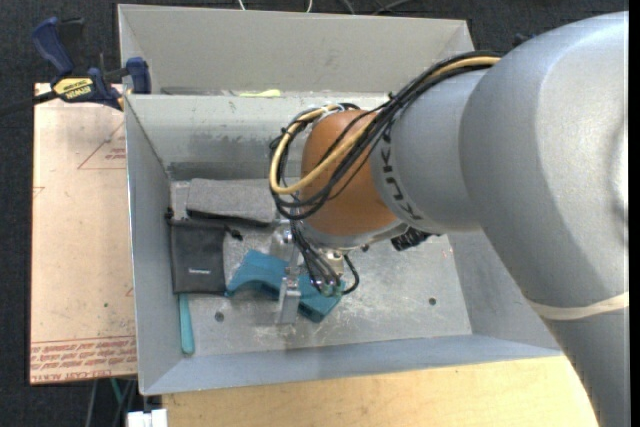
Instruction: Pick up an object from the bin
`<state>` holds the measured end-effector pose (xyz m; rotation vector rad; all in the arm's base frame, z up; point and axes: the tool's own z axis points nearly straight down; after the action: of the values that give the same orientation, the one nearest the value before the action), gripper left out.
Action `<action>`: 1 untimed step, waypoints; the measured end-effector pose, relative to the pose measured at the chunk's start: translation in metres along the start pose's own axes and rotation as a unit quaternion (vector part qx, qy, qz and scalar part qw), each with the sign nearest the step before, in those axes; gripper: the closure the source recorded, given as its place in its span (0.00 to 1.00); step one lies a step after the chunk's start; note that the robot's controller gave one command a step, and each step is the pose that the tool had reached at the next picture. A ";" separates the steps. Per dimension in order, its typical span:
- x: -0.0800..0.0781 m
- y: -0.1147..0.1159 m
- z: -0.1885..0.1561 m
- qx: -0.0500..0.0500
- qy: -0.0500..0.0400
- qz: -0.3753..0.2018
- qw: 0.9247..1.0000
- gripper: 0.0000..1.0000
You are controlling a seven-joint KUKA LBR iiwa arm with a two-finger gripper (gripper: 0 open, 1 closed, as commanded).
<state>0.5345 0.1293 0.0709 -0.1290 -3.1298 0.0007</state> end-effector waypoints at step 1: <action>-0.007 -0.017 0.001 -0.001 -0.010 -0.029 1.000 0.00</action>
Offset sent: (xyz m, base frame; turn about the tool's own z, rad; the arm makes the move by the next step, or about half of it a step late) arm -0.0007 -0.0002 -0.0019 -0.0186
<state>0.5397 0.1121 0.0696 -0.0369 -3.1519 -0.0016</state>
